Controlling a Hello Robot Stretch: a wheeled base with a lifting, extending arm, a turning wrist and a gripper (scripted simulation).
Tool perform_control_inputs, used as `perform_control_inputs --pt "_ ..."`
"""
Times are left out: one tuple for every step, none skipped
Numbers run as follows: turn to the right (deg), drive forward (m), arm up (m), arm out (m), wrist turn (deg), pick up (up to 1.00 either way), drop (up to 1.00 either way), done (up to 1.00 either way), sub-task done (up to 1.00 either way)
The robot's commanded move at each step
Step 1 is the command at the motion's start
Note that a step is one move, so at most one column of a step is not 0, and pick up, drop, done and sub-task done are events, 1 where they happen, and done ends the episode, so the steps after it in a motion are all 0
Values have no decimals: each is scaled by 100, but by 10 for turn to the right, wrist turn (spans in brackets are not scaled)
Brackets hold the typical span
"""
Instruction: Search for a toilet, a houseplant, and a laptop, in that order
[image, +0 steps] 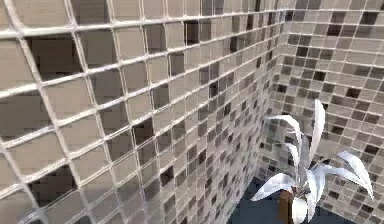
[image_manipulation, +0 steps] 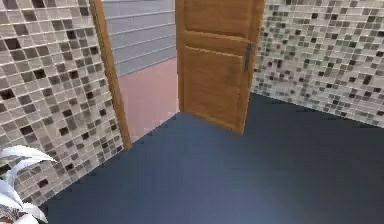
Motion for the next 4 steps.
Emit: perform_control_inputs --pt "330 0 0 0 0 0 0 0 0" --pt "0 0 0 0 0 0 0 0 100" --pt "450 0 0 0 0 0 0 0 0" --pt "30 0 0 0 0 0 0 0 0"
